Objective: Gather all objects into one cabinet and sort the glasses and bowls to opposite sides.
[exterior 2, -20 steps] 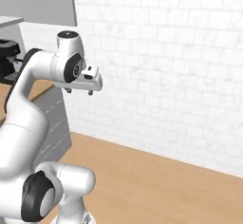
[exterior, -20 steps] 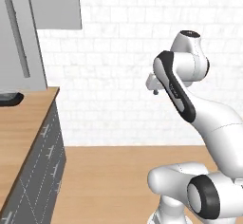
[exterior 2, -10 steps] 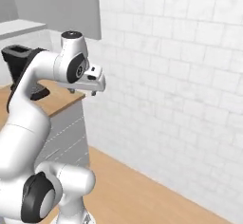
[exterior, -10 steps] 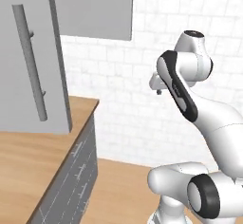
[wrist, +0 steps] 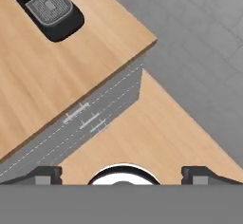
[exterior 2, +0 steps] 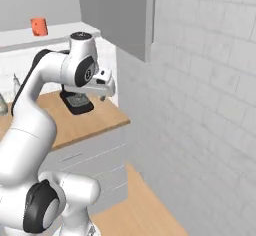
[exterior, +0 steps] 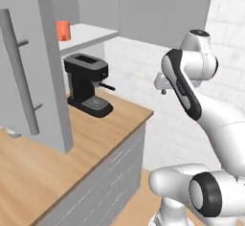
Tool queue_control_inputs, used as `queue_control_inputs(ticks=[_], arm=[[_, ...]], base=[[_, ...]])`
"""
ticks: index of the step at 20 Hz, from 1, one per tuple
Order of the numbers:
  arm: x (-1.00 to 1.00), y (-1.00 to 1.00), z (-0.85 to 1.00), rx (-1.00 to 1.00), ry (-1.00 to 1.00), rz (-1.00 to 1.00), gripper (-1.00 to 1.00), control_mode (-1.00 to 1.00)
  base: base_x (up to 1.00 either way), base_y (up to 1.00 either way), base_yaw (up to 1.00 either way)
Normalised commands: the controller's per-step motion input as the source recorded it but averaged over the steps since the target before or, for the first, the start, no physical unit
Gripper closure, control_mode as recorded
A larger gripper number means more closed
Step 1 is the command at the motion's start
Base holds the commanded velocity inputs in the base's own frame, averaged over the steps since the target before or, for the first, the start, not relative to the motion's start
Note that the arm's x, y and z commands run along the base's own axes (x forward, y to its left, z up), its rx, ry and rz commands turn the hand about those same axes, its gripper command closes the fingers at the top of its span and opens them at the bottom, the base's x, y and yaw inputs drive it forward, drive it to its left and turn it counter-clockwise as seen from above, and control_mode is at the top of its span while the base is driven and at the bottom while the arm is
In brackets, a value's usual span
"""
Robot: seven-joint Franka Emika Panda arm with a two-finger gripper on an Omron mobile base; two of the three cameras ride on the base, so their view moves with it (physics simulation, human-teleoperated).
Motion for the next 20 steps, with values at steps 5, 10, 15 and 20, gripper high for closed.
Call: queue_control_inputs(ticks=[5,10,15,20], arm=[[0.00,0.00,0.00,0.00,0.00,0.00,-1.00,1.00],[0.00,0.00,0.00,0.00,0.00,0.00,-1.00,1.00],[0.00,0.00,0.00,0.00,0.00,0.00,-1.00,1.00],[0.00,0.00,0.00,0.00,0.00,0.00,-1.00,1.00]], base=[[0.17,0.04,0.81],[0.13,0.00,0.78],[0.69,-0.21,0.54],[0.15,-0.72,0.32]])
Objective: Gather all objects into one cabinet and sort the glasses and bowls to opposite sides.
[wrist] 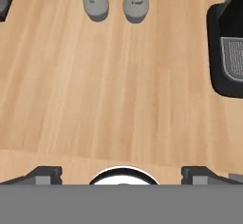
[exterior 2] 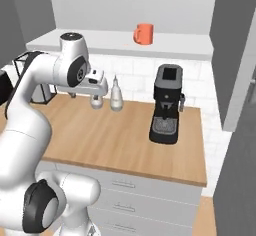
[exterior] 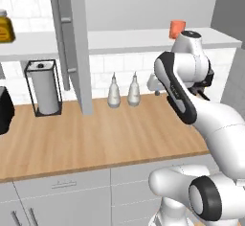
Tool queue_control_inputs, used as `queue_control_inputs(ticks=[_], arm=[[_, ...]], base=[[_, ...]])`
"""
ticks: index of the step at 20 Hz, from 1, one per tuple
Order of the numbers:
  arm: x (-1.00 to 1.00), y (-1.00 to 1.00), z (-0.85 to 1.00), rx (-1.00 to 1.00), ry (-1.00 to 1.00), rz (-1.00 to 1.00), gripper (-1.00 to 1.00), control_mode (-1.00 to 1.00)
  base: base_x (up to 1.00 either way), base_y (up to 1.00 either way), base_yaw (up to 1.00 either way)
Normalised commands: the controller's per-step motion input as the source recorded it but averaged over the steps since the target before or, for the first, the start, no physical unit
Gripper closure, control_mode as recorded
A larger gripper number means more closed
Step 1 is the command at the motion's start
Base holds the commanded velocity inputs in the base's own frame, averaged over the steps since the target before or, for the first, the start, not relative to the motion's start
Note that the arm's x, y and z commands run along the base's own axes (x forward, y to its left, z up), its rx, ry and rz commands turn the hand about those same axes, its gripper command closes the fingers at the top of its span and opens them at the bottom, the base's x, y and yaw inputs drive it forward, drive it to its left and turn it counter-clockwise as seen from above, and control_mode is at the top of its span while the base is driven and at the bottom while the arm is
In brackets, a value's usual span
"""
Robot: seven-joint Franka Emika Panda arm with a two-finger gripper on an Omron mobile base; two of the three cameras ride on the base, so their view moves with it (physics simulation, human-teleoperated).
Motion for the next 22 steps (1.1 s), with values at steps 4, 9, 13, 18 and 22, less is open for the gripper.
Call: queue_control_inputs(ticks=[4,9,13,18,22], arm=[[0.00,0.00,0.00,0.00,0.00,0.00,-1.00,1.00],[0.00,0.00,0.00,0.00,0.00,0.00,-1.00,1.00],[0.00,0.00,0.00,0.00,0.00,0.00,-1.00,1.00],[0.00,0.00,0.00,0.00,0.00,0.00,-1.00,1.00],[0.01,0.02,0.73,0.01,-0.38,-0.03,-1.00,-1.00]], base=[[0.02,-0.71,0.01],[0.17,-0.24,0.00],[0.17,0.00,0.00],[0.10,0.01,0.00],[0.00,0.00,0.00]])
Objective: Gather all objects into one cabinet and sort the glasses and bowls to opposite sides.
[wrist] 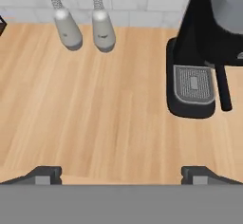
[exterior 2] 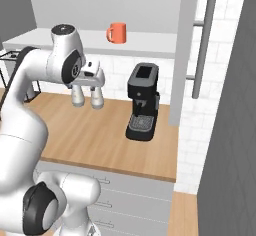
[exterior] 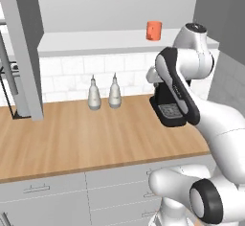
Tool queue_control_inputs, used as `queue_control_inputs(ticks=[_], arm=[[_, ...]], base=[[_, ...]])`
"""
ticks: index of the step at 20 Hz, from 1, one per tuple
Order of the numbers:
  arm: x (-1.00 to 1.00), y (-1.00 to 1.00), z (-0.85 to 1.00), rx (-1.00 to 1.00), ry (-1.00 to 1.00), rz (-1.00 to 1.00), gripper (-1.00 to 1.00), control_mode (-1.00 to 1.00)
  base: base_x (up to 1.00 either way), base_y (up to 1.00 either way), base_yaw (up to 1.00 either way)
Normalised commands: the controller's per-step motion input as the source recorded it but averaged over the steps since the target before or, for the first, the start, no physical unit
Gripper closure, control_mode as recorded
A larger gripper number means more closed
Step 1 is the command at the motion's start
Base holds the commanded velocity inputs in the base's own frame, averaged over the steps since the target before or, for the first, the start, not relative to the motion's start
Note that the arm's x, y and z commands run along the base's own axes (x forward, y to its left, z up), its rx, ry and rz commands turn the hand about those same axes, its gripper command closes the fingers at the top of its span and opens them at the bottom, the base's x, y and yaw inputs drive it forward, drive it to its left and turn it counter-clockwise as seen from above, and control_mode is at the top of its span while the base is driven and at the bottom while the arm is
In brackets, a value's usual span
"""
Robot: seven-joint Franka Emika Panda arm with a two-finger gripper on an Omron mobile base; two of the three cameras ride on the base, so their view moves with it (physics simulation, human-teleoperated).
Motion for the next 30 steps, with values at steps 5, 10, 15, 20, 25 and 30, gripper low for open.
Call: queue_control_inputs(ticks=[5,10,15,20,25,30], arm=[[0.36,0.00,0.81,0.00,-0.29,-0.14,-1.00,-1.00],[0.76,0.00,0.57,0.00,-0.07,-0.17,-1.00,-1.00],[0.62,0.04,0.52,0.00,-0.07,-0.14,-1.00,-1.00],[0.28,0.14,0.22,0.00,-0.26,-0.17,-1.00,-1.00],[0.24,0.00,0.02,0.00,-0.29,-0.15,-1.00,-1.00],[0.28,0.00,0.03,0.00,-0.11,-0.09,-1.00,-1.00]], base=[[0.00,0.00,0.00],[0.00,0.00,0.00],[0.00,0.00,0.00],[0.00,0.00,0.00],[0.00,0.00,0.00],[0.00,0.00,0.00]])
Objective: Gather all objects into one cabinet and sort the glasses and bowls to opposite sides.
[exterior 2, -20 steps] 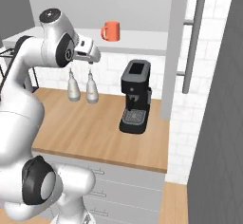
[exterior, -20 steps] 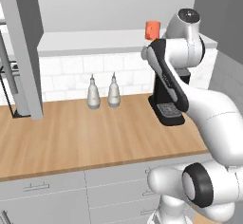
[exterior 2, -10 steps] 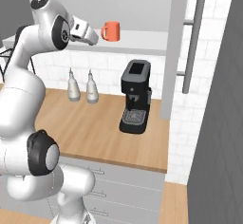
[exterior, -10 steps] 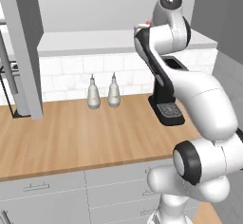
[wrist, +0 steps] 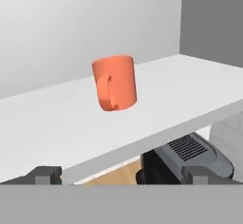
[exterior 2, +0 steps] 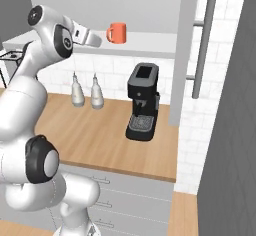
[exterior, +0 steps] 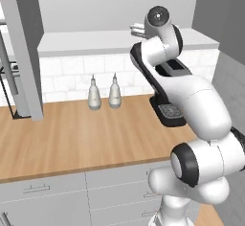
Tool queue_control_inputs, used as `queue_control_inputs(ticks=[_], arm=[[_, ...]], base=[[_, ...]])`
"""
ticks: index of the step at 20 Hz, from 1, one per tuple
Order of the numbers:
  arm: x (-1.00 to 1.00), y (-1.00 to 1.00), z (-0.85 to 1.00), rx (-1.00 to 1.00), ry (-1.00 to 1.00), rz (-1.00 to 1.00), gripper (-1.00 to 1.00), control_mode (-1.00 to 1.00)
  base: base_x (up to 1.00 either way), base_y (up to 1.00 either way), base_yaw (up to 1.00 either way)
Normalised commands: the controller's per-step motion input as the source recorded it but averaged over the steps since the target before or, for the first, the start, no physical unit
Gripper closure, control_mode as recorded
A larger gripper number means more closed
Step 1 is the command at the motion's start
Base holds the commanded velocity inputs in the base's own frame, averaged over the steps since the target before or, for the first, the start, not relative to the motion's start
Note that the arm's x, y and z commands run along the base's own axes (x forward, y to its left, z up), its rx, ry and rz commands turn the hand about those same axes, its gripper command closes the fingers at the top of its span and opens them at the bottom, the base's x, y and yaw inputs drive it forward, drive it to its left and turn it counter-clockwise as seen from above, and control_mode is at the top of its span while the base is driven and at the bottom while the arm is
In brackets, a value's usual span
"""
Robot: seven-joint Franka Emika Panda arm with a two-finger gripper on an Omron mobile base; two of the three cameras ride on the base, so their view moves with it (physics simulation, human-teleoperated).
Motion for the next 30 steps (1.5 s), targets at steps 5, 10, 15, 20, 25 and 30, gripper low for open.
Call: queue_control_inputs(ticks=[5,10,15,20,25,30], arm=[[0.17,0.00,0.23,0.00,0.02,-0.01,-1.00,-1.00],[0.52,0.00,0.06,0.00,0.06,0.00,-1.00,-1.00],[0.50,0.00,-0.05,-0.01,0.03,0.00,-1.00,-1.00],[0.48,0.00,0.00,0.00,0.05,0.00,-1.00,-1.00],[0.05,-0.14,0.00,0.00,0.06,-0.01,-1.00,-1.00],[0.00,-0.10,0.00,0.00,0.05,-0.05,-1.00,-1.00]], base=[[0.00,0.00,0.00],[0.00,0.00,0.00],[0.00,0.00,0.00],[0.00,0.00,0.00],[0.00,0.00,0.00],[0.00,0.00,0.00]])
